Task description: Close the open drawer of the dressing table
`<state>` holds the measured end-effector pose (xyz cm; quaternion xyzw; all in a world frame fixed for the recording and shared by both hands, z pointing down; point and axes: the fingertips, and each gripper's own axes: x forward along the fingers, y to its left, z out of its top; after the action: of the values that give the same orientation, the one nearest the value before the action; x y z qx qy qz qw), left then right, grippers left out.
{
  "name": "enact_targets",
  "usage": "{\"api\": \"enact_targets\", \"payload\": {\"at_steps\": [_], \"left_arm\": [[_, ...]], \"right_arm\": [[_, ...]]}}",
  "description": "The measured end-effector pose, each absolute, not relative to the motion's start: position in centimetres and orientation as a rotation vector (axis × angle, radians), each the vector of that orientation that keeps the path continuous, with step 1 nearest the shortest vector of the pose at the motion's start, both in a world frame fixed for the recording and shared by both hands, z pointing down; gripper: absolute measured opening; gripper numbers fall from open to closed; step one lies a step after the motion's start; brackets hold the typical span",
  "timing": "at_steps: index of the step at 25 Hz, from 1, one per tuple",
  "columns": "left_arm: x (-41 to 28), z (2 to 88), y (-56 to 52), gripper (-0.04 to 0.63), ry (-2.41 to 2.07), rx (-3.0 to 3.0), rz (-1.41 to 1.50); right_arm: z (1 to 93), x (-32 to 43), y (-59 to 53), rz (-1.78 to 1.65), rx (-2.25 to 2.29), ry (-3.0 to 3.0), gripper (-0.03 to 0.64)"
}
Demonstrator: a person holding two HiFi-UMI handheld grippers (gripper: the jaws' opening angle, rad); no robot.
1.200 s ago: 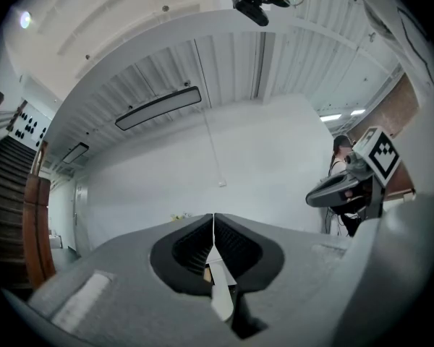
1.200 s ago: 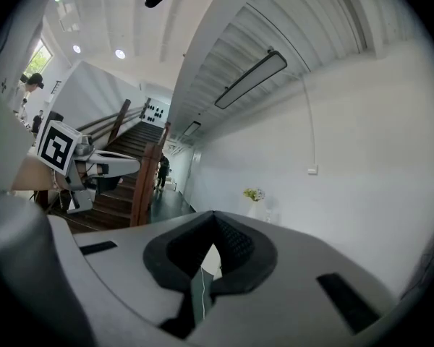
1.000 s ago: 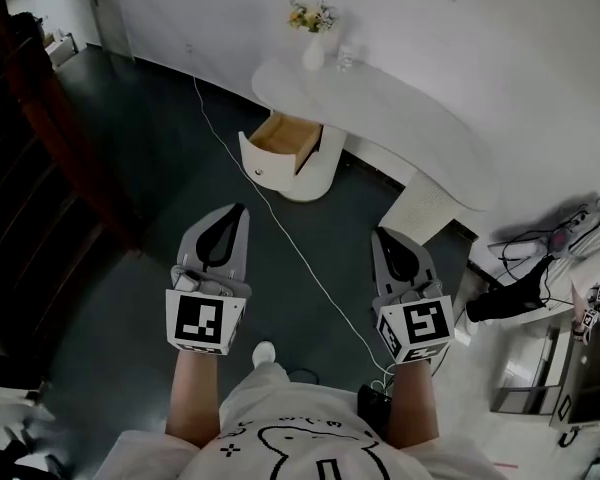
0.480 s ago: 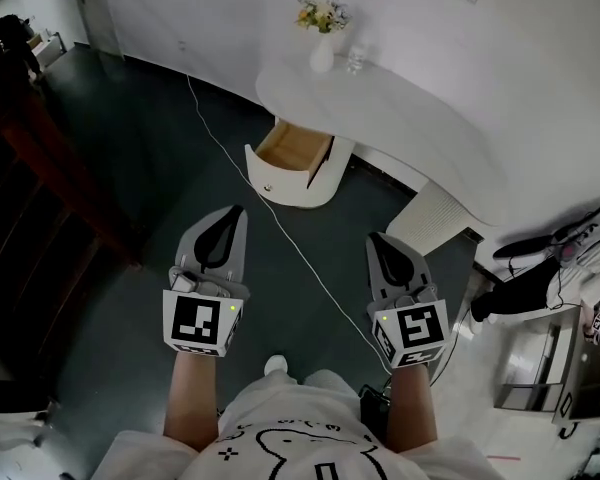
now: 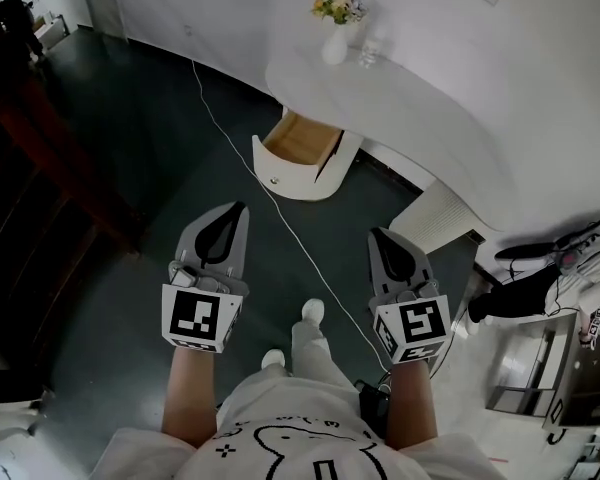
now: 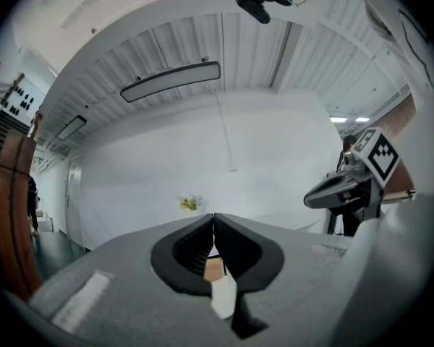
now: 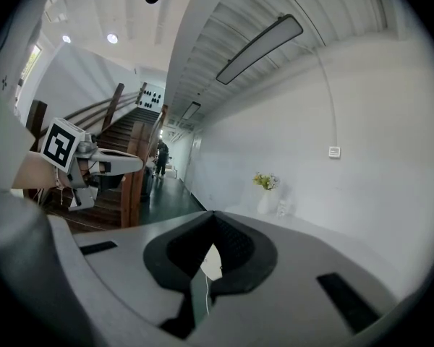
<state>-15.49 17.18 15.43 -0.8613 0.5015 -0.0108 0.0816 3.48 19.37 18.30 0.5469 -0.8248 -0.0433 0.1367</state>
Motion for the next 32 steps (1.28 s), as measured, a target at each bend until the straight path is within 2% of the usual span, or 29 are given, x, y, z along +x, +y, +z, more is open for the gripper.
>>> {"api": "enact_targets", "payload": {"at_steps": [12,32], "left_arm": [[-13.5,17.2,11.1,0.017,1.508,-2.581,-0.089],[-8.0,22.5,-9.4,0.017,1.731,-2.630,-0.266]], "right_arm": [[19.4,5.4,13.2,-0.086,1.597,-2.416,-0.003],[22.5,11.7,-7.6,0.066,1.497,-2.480,-0.003]]}}
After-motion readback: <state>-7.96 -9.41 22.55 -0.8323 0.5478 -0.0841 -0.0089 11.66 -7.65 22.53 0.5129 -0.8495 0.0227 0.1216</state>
